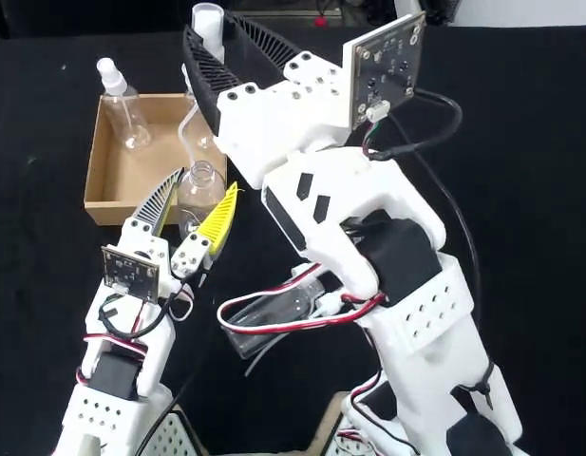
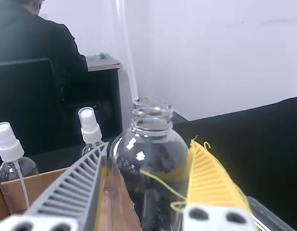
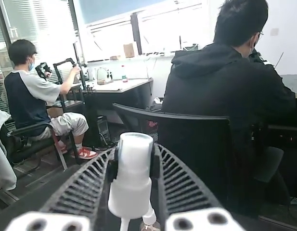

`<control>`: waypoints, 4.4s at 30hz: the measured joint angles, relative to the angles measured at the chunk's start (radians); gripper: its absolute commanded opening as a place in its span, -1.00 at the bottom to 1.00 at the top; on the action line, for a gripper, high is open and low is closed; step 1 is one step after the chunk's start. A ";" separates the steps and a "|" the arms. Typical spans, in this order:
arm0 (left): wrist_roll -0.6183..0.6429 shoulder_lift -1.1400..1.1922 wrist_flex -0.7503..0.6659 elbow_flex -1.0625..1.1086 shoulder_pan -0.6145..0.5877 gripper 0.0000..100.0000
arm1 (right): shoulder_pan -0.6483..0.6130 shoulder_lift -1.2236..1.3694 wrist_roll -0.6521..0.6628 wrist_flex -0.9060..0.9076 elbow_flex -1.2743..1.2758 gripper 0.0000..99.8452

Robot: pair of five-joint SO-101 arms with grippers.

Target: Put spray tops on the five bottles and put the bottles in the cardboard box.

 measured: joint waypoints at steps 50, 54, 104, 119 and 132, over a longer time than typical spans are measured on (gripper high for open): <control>0.000 0.000 0.000 0.000 -0.023 -0.77 | 0.000 -0.152 0.000 -0.018 0.354 -0.96; 0.000 0.000 0.000 0.000 -0.023 -0.77 | -0.002 -0.152 0.000 -0.018 0.407 -0.96; 0.000 0.000 -0.003 0.000 -0.026 -0.77 | -0.068 -0.311 0.000 -0.091 0.551 -0.79; 0.000 0.000 -0.003 0.000 -0.026 -0.77 | -0.025 -0.087 0.000 -0.009 0.411 -0.98; 0.000 0.002 -0.003 0.002 -0.029 -0.77 | -0.071 -0.132 0.000 0.035 0.411 -0.98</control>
